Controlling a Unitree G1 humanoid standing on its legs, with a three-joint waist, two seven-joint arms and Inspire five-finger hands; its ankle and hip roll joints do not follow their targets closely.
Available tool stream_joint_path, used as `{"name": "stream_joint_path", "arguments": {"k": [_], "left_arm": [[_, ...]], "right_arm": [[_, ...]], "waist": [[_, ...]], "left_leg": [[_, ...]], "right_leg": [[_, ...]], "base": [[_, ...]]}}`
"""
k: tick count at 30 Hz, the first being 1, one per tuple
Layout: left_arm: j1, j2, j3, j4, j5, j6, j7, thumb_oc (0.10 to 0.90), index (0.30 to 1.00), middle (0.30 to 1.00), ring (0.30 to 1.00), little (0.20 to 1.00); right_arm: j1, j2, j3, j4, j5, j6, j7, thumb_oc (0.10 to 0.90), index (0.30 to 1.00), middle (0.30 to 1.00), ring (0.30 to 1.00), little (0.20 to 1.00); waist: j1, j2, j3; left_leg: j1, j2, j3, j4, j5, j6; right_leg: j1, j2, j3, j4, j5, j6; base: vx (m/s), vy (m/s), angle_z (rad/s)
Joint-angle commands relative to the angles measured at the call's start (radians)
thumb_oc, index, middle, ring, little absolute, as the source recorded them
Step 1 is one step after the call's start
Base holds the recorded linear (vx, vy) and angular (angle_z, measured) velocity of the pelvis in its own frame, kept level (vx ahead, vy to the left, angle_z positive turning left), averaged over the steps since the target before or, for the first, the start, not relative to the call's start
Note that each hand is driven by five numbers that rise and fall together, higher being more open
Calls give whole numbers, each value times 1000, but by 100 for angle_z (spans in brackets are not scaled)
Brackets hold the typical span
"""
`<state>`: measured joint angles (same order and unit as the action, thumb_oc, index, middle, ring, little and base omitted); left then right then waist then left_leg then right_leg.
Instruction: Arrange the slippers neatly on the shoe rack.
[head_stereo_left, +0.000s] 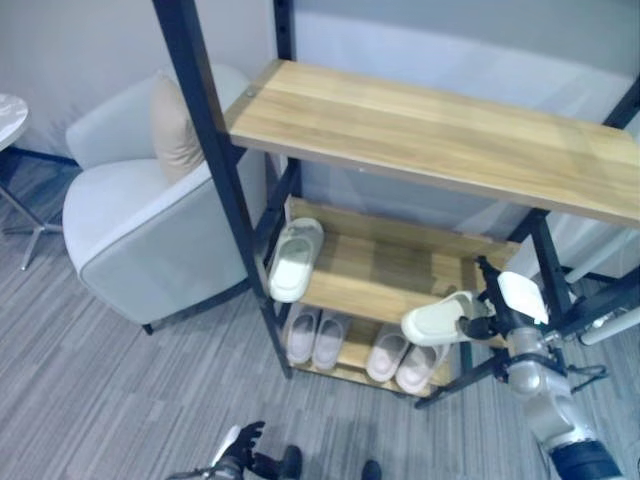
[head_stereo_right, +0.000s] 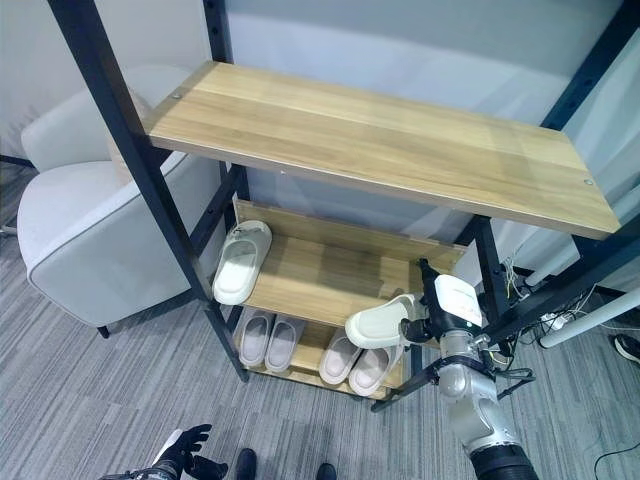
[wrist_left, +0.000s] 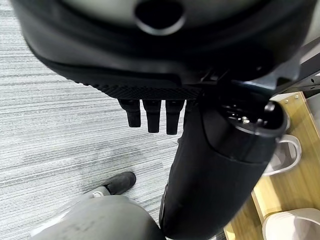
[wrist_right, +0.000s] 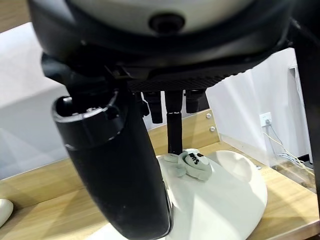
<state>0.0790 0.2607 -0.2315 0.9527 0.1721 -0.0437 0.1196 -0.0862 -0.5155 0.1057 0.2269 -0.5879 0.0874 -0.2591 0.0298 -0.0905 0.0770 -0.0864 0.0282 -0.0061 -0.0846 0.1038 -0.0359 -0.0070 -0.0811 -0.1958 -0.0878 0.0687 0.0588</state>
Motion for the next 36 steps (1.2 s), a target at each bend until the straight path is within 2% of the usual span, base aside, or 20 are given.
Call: {"name": "stream_joint_path", "arguments": {"k": [1,14,21,28,29,30,31,33,36], "left_arm": [[-39,-33,-41,60,37,-33,17,800,900,900,900,900],[-41,-31,-32,69,30,-29,28,800,900,900,900,900],[-39,-35,-33,74,30,-27,27,800,900,900,900,900],[-37,-39,-36,78,29,-21,24,800,900,900,900,900],[-37,-39,-36,79,29,-20,24,800,900,900,900,900],[-37,-40,-35,81,28,-19,24,800,900,900,900,900],[-37,-40,-35,81,28,-19,24,800,900,900,900,900],[-36,-41,-34,85,28,-19,21,800,900,900,900,900],[-35,-42,-36,85,29,-19,20,800,900,900,900,900]], "right_arm": [[-56,-34,-50,-106,-1,-51,-49,800,900,900,900,900],[-74,-31,-34,-174,4,-66,-29,800,900,900,900,900],[-64,-36,-37,-126,-11,-35,-26,800,900,900,900,900],[-45,-31,-45,-34,-9,10,-32,800,900,900,900,900],[-44,-31,-46,-20,-7,15,-33,769,853,853,853,853],[-42,-30,-46,-6,-4,19,-32,624,636,636,636,636],[-43,-30,-46,-5,-3,19,-33,584,575,575,575,575],[-35,-30,-47,22,6,28,-26,400,300,300,300,300],[-33,-30,-46,29,13,25,-22,400,300,300,300,300]], "waist": [[19,-5,-4],[25,-21,5],[26,-20,2],[24,-9,2],[24,-8,1],[24,-8,1],[24,-8,1],[23,-5,-2],[21,-2,-3]], "left_leg": [[75,4,54,-3,-149,-15],[68,3,54,-3,-134,-14],[74,4,51,-3,-148,-14],[75,-1,50,-3,-152,-12],[76,-1,50,-3,-152,-12],[76,-2,50,-3,-152,-12],[75,-2,49,-3,-152,-12],[76,-3,50,-3,-154,-12],[78,-5,52,-3,-155,-12]], "right_leg": [[14,-54,16,8,-51,88],[4,-56,16,14,-37,87],[10,-55,14,11,-47,87],[12,-59,11,13,-48,88],[12,-59,12,13,-48,88],[12,-60,11,12,-49,88],[12,-60,11,12,-49,88],[13,-61,9,12,-49,89],[13,-62,9,12,-49,89]], "base": [[33,9,-1],[-11,3,0],[21,3,0],[14,4,0],[0,0,0],[0,0,0],[0,0,0],[0,0,0],[0,0,0]]}}
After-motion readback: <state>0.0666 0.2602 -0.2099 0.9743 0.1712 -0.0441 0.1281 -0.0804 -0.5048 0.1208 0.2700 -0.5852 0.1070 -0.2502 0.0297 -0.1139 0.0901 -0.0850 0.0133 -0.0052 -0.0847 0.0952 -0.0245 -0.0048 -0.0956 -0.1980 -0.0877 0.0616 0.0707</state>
